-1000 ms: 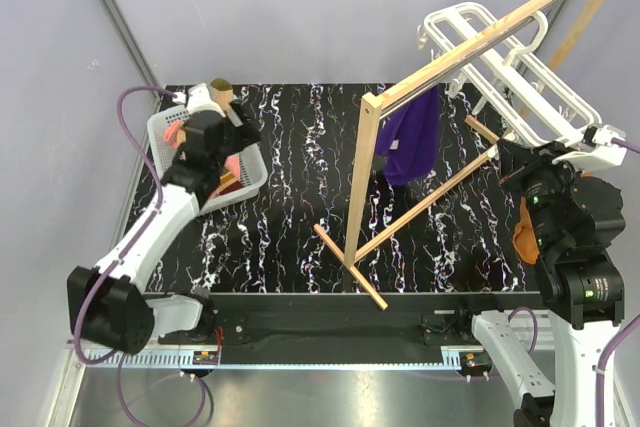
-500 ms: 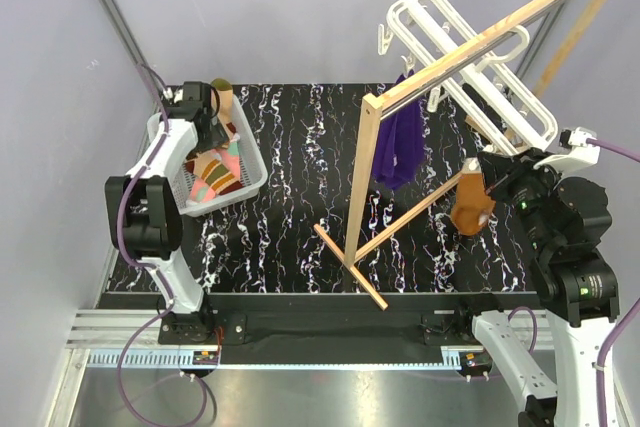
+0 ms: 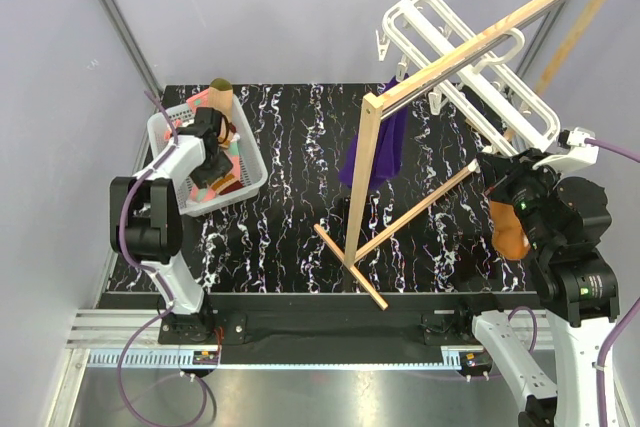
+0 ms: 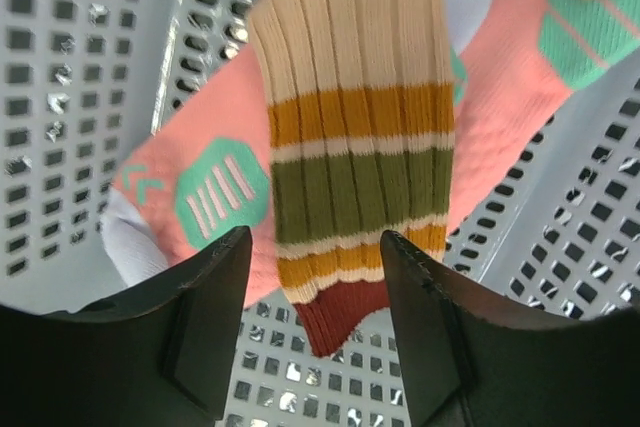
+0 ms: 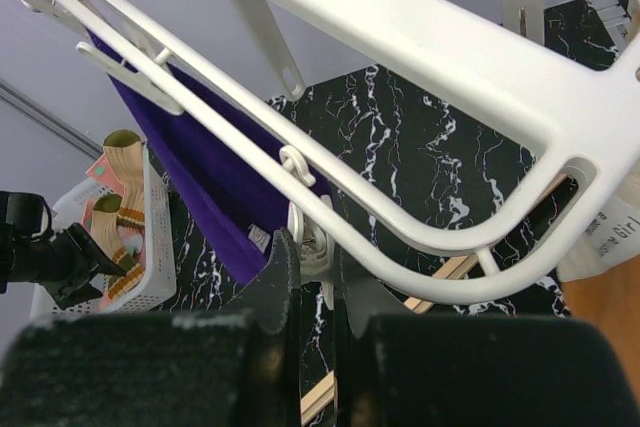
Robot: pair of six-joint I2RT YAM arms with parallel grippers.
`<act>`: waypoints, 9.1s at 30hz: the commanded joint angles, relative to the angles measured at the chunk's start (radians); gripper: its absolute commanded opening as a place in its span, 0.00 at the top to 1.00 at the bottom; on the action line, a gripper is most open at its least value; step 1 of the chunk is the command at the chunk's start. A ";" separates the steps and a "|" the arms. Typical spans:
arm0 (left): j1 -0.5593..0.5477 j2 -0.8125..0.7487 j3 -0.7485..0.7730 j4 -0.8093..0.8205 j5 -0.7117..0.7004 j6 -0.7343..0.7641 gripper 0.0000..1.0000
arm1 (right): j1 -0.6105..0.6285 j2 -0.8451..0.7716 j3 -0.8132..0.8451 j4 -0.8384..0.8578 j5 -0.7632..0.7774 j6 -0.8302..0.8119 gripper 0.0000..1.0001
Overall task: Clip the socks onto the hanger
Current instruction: Pick up the sock from the bin, then clamp the sock onto the hanger, then open the clamp at the hanger.
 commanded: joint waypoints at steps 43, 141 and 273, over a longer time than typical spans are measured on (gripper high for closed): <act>-0.087 -0.466 -0.063 0.170 0.203 -0.101 1.00 | 0.011 0.021 -0.040 -0.067 -0.062 0.025 1.00; -0.969 -0.219 0.097 0.842 0.291 -0.727 1.00 | 0.011 0.087 -0.046 0.048 -0.211 0.144 1.00; -0.952 -0.256 -0.065 1.432 0.205 0.388 0.48 | 0.011 0.061 0.431 -0.356 -0.297 -0.032 0.32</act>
